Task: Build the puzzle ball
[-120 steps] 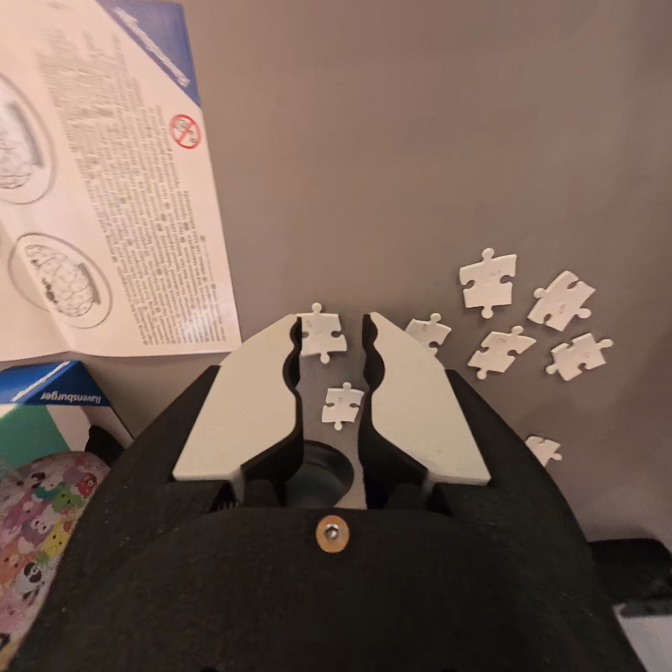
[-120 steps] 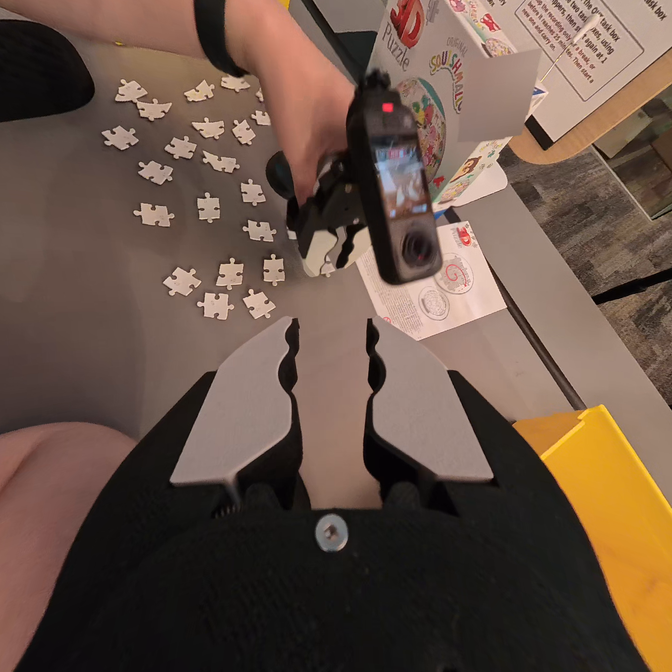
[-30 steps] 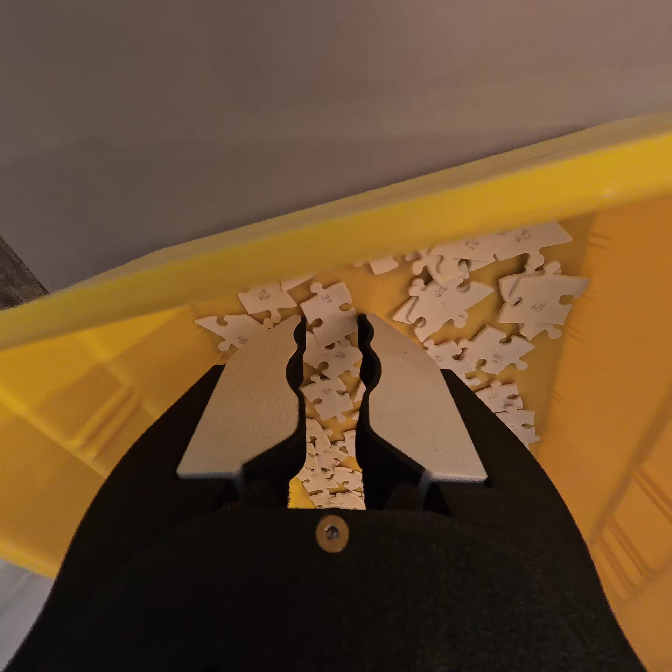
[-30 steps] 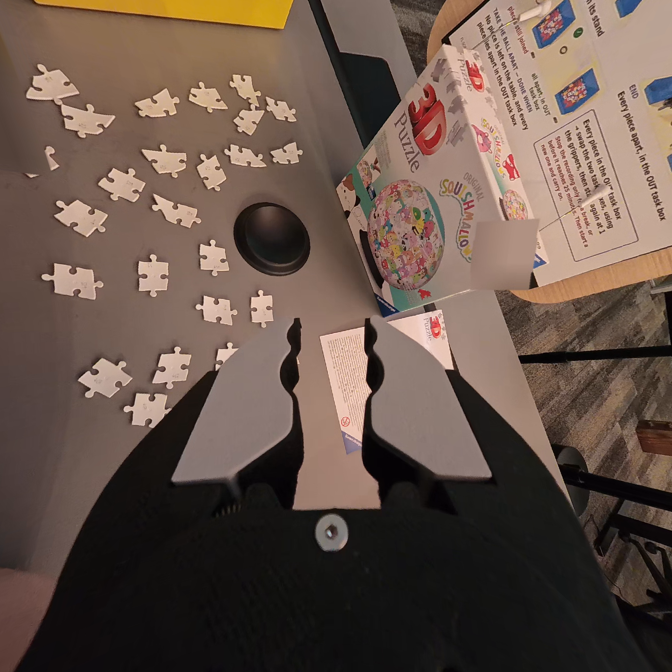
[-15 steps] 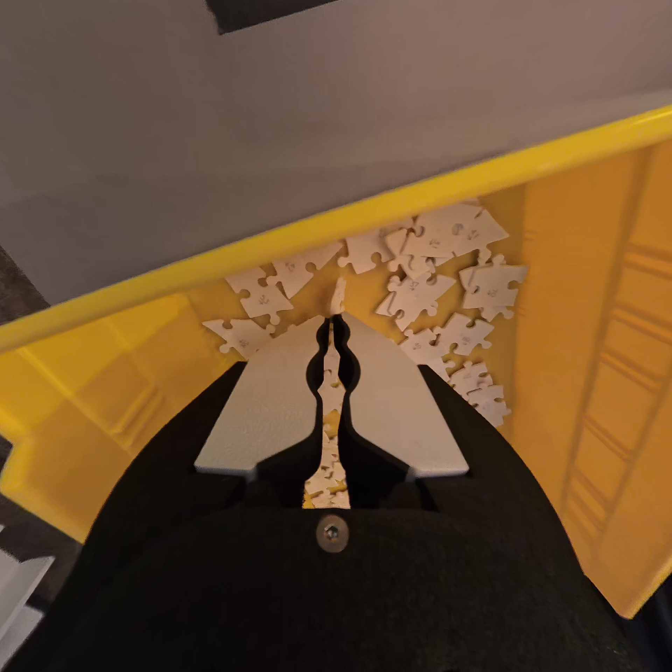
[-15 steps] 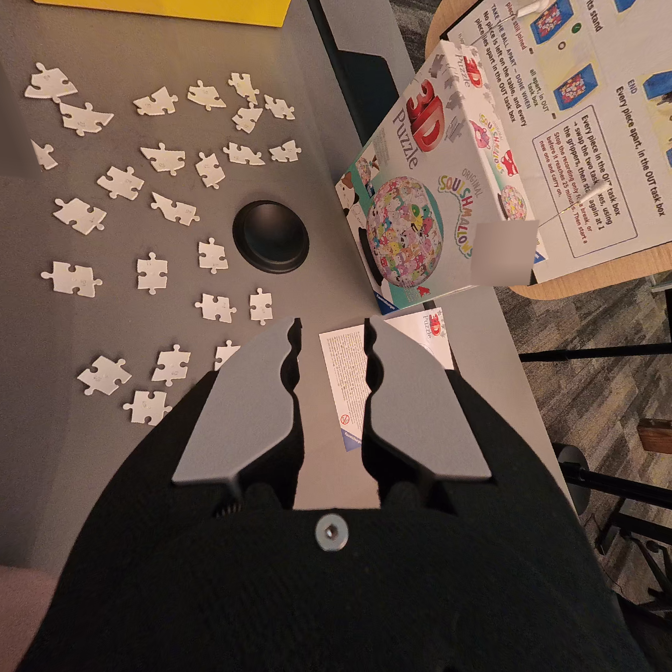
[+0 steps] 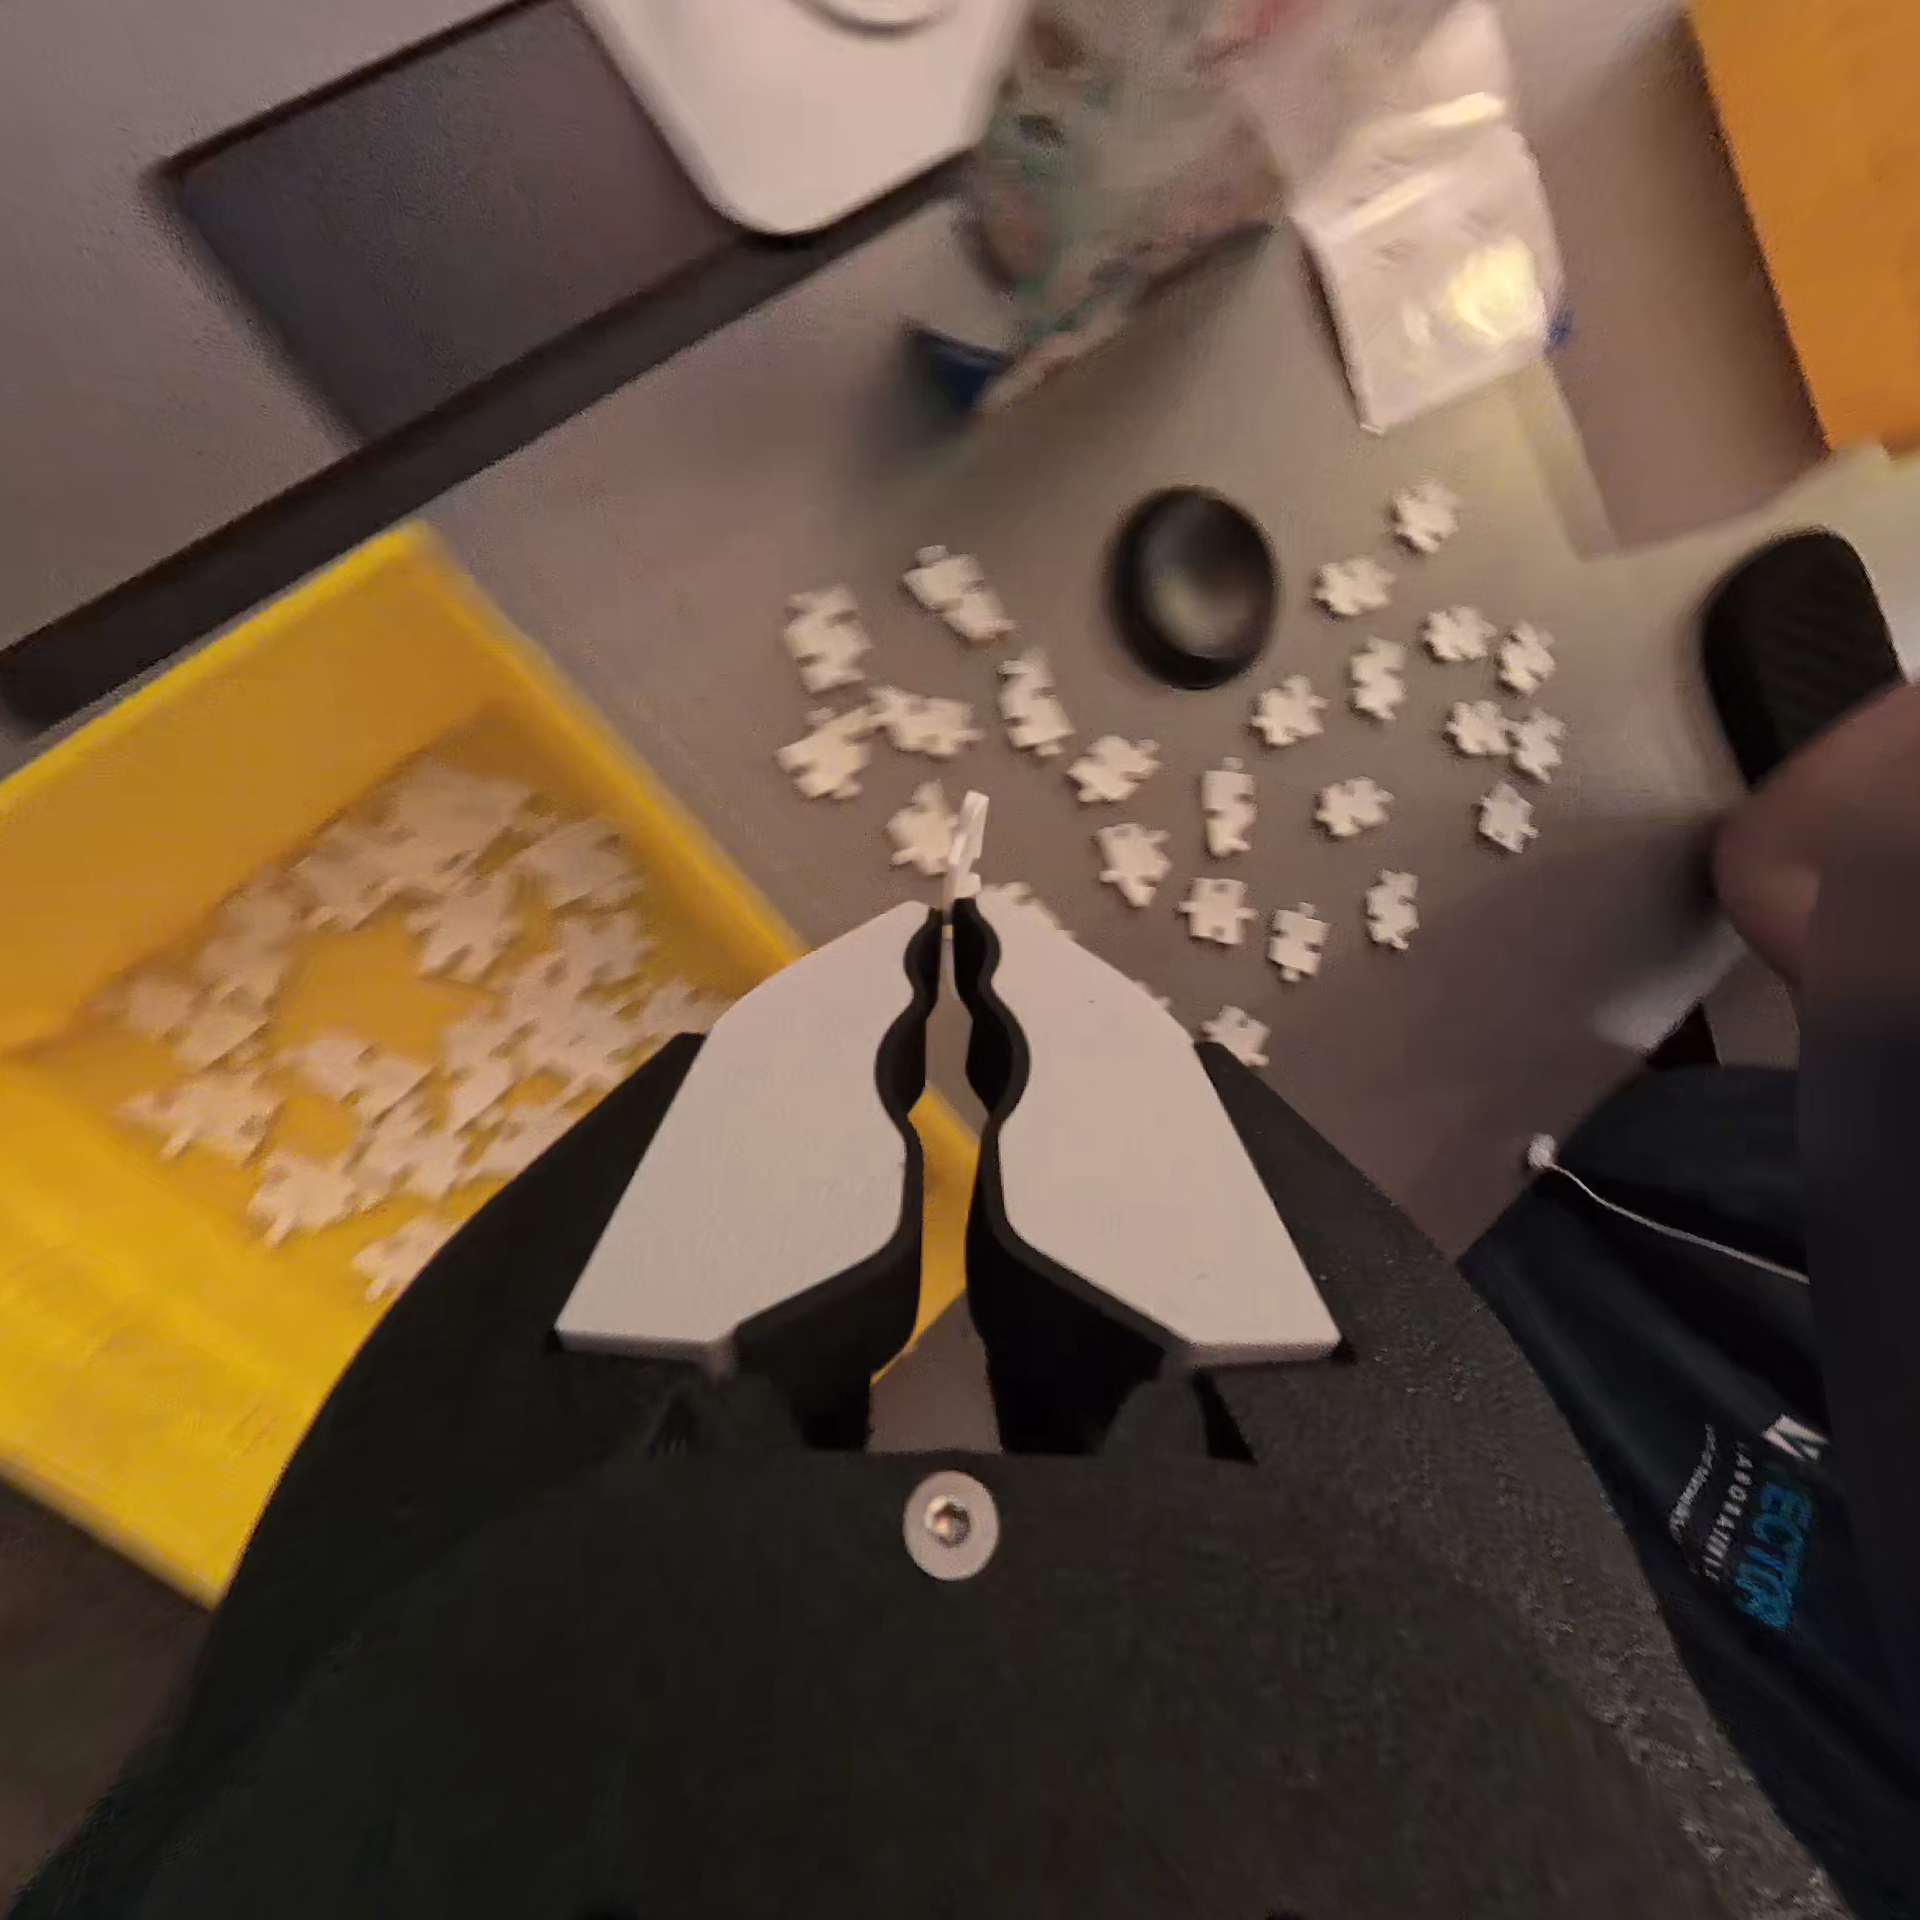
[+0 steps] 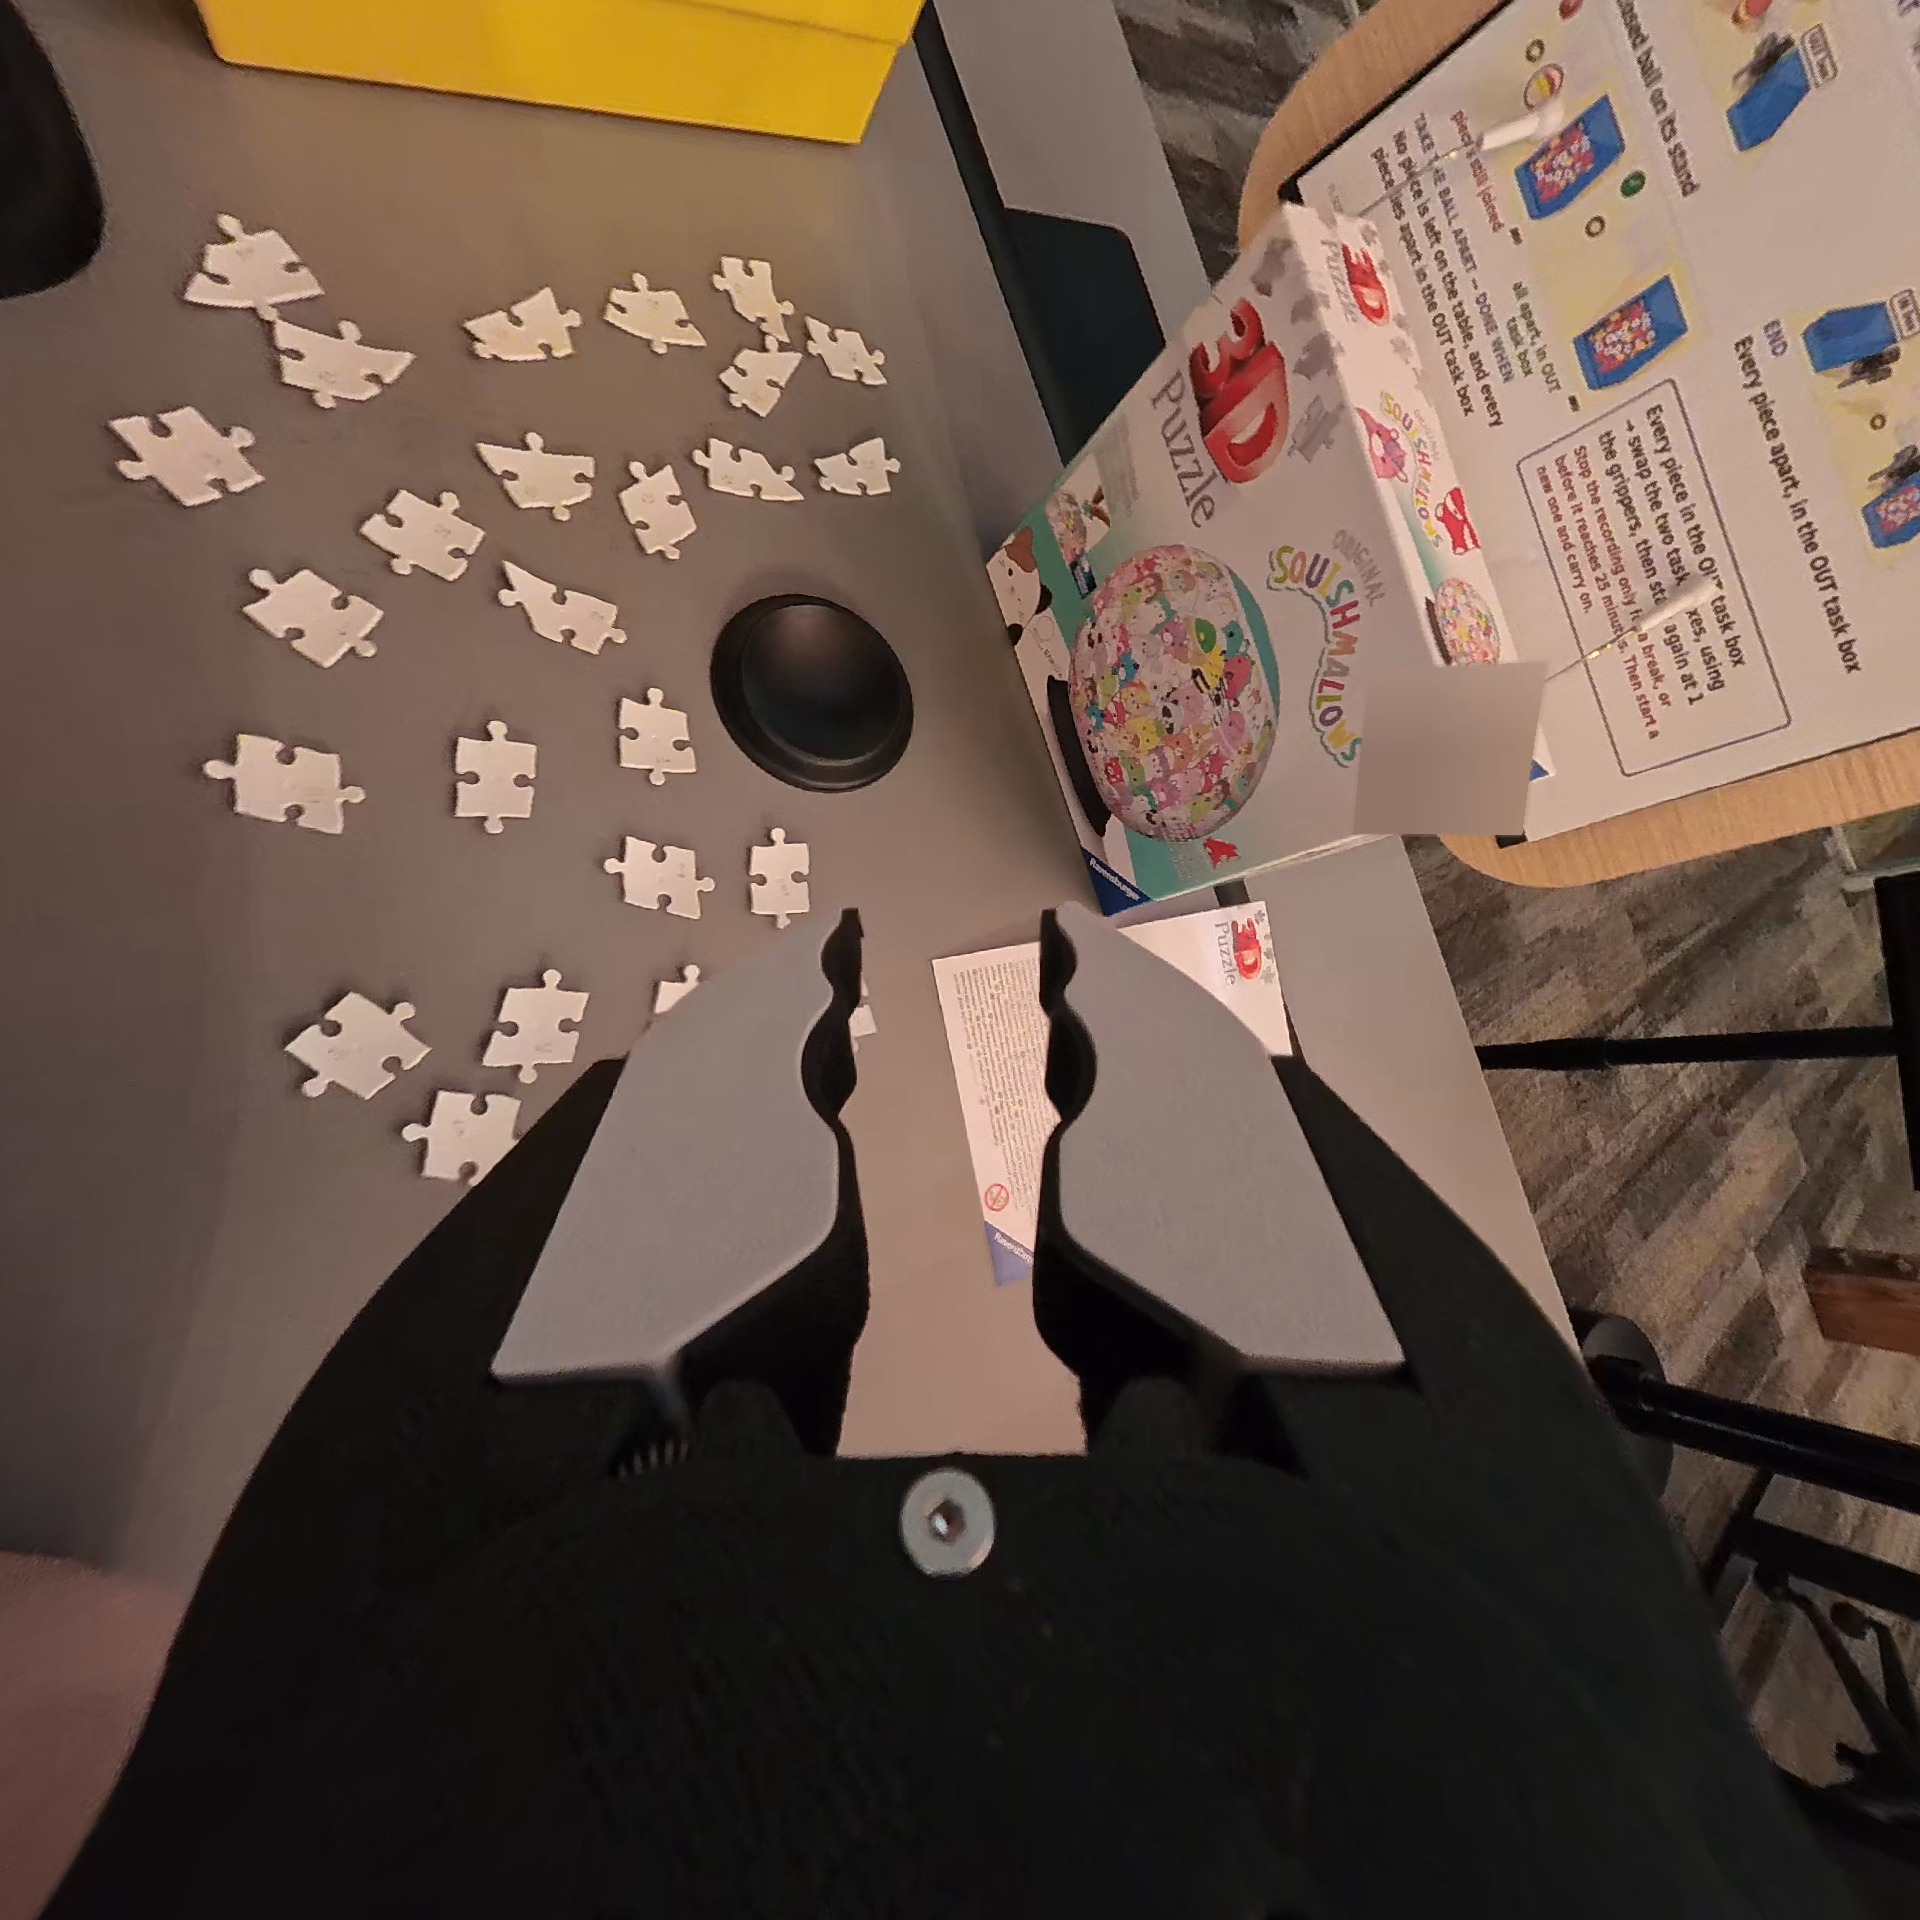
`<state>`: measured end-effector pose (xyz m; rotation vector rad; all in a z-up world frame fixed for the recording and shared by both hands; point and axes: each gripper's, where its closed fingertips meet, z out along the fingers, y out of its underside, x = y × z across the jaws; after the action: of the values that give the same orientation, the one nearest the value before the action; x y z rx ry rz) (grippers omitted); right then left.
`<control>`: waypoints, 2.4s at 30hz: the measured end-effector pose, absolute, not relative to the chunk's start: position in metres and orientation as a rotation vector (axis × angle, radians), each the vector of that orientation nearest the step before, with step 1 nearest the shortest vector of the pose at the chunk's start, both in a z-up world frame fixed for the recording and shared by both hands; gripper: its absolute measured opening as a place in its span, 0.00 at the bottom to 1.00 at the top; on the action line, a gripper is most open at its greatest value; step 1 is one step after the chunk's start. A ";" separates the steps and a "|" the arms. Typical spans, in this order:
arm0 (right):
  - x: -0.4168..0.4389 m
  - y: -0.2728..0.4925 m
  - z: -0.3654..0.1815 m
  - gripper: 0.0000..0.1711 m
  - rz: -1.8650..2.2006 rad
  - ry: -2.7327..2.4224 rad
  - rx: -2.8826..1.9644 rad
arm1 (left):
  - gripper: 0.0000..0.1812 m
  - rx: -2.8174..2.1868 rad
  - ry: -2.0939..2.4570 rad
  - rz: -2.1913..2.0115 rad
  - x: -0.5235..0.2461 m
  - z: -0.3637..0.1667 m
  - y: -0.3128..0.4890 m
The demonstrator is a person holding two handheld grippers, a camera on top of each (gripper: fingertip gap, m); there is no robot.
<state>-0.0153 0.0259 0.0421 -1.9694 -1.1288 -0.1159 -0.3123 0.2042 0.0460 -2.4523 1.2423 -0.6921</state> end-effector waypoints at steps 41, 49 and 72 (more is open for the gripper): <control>0.039 -0.034 0.054 0.19 0.035 -1.019 -1.924 | 0.15 -1.719 1.615 -0.875 -0.053 0.012 0.065; -0.010 -0.023 0.070 0.19 0.004 -1.155 -1.799 | 0.11 -1.609 0.988 -0.471 -0.318 0.088 0.214; -0.007 0.010 0.033 0.19 -0.128 -1.153 -2.018 | 0.27 -2.223 1.645 -0.182 -0.382 -0.138 0.333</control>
<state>-0.0070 0.0101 0.0332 -2.0179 -1.1532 -0.1279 -0.3819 0.3335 -0.1376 -2.2226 1.6453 -0.1825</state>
